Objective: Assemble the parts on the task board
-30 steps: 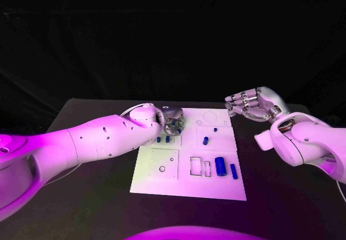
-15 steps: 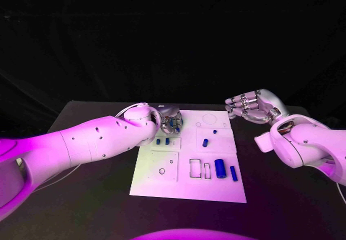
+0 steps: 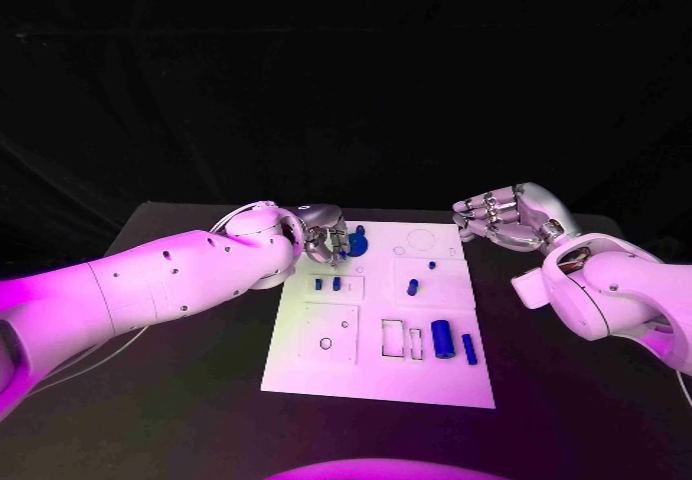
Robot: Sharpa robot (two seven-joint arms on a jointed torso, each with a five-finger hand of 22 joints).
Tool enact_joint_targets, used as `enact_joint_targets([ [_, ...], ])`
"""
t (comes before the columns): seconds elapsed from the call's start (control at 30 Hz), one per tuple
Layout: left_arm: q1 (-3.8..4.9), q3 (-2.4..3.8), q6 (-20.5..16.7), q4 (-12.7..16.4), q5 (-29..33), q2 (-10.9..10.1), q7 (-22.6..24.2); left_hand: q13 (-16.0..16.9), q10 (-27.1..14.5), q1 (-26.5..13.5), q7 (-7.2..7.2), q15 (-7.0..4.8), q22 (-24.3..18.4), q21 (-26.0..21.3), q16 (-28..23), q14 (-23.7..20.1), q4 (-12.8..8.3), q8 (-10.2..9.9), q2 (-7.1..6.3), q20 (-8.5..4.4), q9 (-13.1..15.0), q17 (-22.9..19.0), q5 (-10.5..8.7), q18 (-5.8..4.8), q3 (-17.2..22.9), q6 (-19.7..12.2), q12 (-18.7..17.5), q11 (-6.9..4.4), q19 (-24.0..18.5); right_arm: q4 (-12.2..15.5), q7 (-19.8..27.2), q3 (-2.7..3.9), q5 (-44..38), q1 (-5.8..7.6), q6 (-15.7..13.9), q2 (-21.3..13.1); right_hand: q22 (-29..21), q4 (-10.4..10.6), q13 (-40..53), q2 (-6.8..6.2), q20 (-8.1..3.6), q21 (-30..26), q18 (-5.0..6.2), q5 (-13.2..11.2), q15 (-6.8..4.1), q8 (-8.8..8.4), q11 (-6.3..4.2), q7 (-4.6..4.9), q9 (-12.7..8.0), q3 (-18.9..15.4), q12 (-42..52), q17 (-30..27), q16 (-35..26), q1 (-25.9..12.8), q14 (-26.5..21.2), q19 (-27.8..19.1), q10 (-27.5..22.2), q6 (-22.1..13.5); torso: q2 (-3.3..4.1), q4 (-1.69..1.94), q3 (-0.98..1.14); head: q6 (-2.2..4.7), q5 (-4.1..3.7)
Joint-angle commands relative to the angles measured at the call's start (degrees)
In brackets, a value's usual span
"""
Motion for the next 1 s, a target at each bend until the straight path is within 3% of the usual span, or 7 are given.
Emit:
enact_joint_targets([
  [0.03,0.01,0.05,1.1,-0.1,1.6,-0.1,-0.3,-0.1,0.4,-0.8,0.02,-0.02,0.1,0.2,0.2,0.2,0.0,-0.3,-0.02,-0.02,-0.2,-0.1,-0.07,-1.01,-0.2,0.4,-0.3,0.01,0.4,0.0,0.5,0.0,-0.2,-0.09,0.9,0.0,-0.1,-0.1,-0.1,0.19,0.44,-0.2,0.23,0.1,-0.13,-0.37,0.25,0.12,0.0,0.1,-0.2,-0.1,-0.2,-0.4,-0.4,0.1,0.0,-0.2,0.11,-0.05,-0.06,0.0,0.14],
  [1.0,-0.69,-0.23,4.0,-1.6,1.4,-0.5,-1.2,-0.1,0.6,-0.9,-0.05,-0.03,0.1,0.3,0.1,0.1,0.0,-0.4,-0.07,-0.02,-0.2,-0.4,-0.07,-1.02,-0.3,0.5,-0.5,-0.01,0.4,-0.1,0.5,0.0,-0.2,-0.25,0.8,0.0,-0.2,-0.1,0.0,0.26,0.45,-0.2,0.23,0.2,-0.13,-0.33,0.25,0.11,0.0,0.2,-0.2,-0.1,-0.2,-0.4,-0.4,0.1,0.1,-0.2,0.1,-0.09,-0.06,-0.39,0.24],
])
